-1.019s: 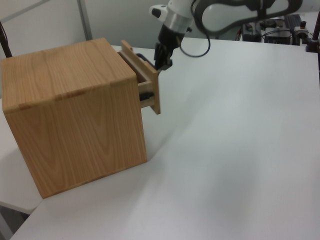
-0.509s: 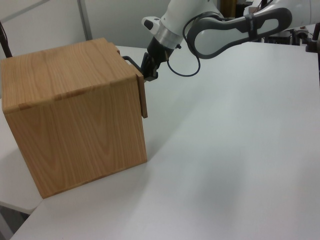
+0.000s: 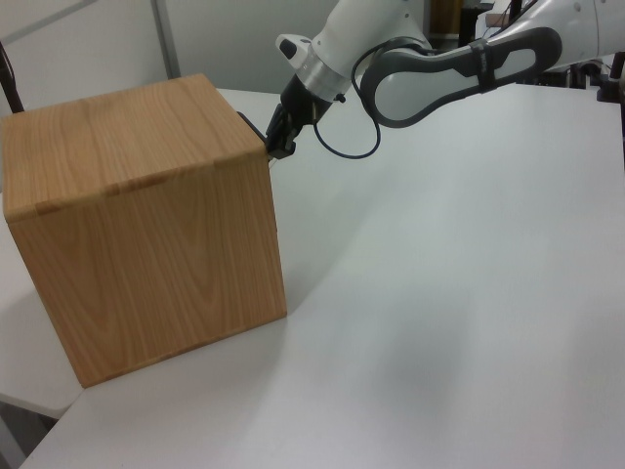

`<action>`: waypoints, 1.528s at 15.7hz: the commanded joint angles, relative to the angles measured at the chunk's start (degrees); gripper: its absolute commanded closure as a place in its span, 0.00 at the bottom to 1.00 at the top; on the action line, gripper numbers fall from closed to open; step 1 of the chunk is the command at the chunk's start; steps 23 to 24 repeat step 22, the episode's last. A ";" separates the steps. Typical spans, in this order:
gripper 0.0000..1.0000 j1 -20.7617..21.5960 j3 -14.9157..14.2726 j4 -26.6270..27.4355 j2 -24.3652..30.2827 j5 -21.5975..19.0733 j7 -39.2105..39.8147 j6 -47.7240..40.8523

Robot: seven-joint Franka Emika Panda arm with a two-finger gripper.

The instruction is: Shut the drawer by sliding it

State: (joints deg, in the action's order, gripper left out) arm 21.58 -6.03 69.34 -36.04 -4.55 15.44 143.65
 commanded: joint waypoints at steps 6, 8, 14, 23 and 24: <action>0.94 -2.23 -0.39 17.75 17.29 -0.98 -3.14 -12.04; 0.85 -5.48 -0.38 18.20 20.99 -1.25 -3.40 -24.49; 0.00 -15.50 -0.38 20.39 32.15 -3.45 -12.15 -45.99; 0.00 -17.45 -0.56 22.25 39.73 3.93 -17.12 -56.73; 0.00 -17.45 -0.56 22.25 39.73 3.93 -17.12 -56.73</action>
